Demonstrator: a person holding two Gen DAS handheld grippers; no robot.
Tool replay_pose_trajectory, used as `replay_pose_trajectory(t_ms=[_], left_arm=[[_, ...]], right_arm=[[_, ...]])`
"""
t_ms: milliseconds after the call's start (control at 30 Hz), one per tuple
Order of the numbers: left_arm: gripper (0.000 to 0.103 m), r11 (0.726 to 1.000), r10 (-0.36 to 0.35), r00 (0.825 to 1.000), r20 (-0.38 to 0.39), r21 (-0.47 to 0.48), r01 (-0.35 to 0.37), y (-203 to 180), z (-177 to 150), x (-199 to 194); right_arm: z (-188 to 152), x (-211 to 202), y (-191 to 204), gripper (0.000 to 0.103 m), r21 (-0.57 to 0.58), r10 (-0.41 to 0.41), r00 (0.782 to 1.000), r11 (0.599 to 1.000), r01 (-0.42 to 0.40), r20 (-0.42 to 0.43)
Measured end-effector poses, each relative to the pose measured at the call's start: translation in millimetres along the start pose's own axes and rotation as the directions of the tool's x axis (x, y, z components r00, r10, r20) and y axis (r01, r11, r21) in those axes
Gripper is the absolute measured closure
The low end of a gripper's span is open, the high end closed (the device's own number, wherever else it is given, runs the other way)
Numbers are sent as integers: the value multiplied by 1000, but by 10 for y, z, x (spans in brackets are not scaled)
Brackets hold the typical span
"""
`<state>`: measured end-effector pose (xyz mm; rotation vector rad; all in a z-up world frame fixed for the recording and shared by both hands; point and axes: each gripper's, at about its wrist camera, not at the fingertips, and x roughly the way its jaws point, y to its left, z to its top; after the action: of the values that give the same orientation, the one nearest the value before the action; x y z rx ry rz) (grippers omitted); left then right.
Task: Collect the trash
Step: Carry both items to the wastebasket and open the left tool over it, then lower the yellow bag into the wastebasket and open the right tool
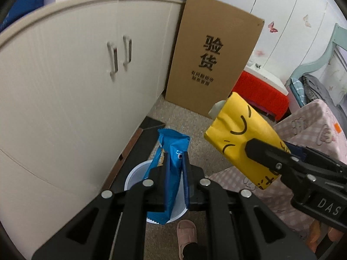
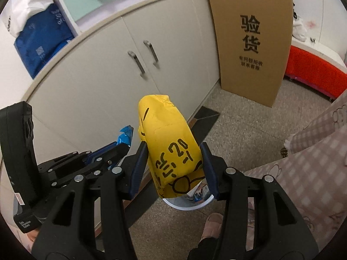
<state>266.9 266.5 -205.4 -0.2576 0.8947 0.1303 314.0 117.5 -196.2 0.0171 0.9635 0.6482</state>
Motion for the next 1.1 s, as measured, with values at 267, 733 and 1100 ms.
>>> replay_pose_trajectory(t_ms=[267, 733, 1100], left_arm=[[92, 999, -6, 999, -50, -32, 4, 93, -44, 367], [32, 993, 36, 994, -106, -110, -48, 345, -110, 725], [26, 989, 111, 992, -61, -93, -116, 372, -6, 289]], right_arm=[[-49, 322, -68, 55, -4, -17, 999, 1000, 17, -50], [-23, 508, -48, 54, -61, -23, 995, 998, 17, -95], [33, 311, 99, 54, -119, -14, 993, 993, 0, -113]])
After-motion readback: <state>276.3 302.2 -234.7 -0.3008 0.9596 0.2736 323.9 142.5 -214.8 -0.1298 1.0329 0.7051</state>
